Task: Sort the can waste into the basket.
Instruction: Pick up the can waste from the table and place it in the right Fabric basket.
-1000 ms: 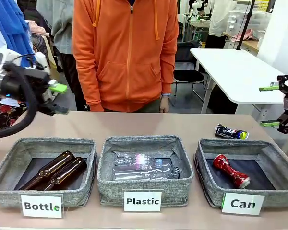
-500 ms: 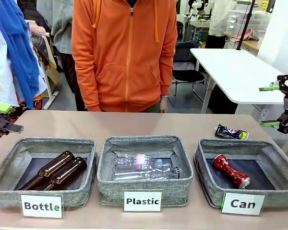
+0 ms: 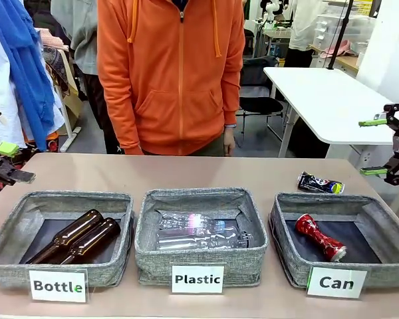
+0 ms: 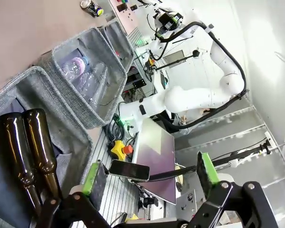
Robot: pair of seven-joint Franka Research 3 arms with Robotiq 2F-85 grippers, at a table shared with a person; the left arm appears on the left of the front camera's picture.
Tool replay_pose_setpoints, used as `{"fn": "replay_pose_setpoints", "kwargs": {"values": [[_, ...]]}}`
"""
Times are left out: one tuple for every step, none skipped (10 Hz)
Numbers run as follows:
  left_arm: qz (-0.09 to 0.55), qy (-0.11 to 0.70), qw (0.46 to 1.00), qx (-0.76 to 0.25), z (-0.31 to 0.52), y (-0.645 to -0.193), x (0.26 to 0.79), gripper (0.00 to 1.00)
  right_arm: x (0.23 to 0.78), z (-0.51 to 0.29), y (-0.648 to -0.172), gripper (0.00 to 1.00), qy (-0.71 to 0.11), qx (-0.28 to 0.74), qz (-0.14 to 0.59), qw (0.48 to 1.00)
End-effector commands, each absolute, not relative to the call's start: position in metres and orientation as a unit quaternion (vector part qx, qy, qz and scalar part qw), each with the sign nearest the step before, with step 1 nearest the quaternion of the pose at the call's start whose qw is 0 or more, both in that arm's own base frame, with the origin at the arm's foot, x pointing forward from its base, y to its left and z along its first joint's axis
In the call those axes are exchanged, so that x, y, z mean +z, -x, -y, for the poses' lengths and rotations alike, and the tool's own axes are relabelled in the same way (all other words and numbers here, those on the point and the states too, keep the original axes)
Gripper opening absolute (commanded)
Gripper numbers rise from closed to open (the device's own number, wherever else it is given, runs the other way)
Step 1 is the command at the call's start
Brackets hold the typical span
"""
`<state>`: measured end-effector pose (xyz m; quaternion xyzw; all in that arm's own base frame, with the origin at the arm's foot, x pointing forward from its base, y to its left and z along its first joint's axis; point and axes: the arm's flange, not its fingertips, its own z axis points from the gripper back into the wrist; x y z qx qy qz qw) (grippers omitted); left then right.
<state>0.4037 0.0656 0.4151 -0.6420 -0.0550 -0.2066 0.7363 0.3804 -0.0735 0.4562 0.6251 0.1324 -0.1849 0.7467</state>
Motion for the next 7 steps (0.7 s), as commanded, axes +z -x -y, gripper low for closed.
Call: {"fn": "replay_pose_setpoints", "kwargs": {"values": [[0.051, 0.639, 0.738, -0.211, -0.065, -0.401, 0.418, 1.00, 0.455, 0.073, -0.377, 1.00, -0.621, -0.184, -0.127, 0.751], [0.051, 0.639, 0.738, -0.211, -0.065, -0.401, 0.418, 1.00, 0.455, 0.073, -0.377, 1.00, -0.621, -0.184, -0.127, 0.751], [0.051, 0.639, 0.738, -0.211, -0.065, -0.401, 0.418, 1.00, 0.456, 0.073, -0.380, 1.00, -0.625, -0.185, -0.132, 0.747], [0.051, 0.639, 0.738, -0.211, -0.065, -0.401, 0.418, 1.00, 0.462, 0.054, -0.391, 1.00, -0.510, -0.223, -0.099, 0.825], [0.051, 0.639, 0.738, -0.211, -0.065, -0.401, 0.418, 1.00, 0.481, 0.037, -0.410, 1.00, -0.406, -0.205, -0.017, 0.890], [0.051, 0.639, 0.738, -0.211, -0.065, -0.401, 0.418, 1.00, 0.491, 0.034, -0.429, 1.00, -0.327, -0.192, 0.042, 0.924], [0.051, 0.639, 0.738, -0.211, -0.065, -0.401, 0.418, 1.00, 0.489, 0.034, -0.447, 1.00, -0.214, -0.176, 0.095, 0.956]]}}
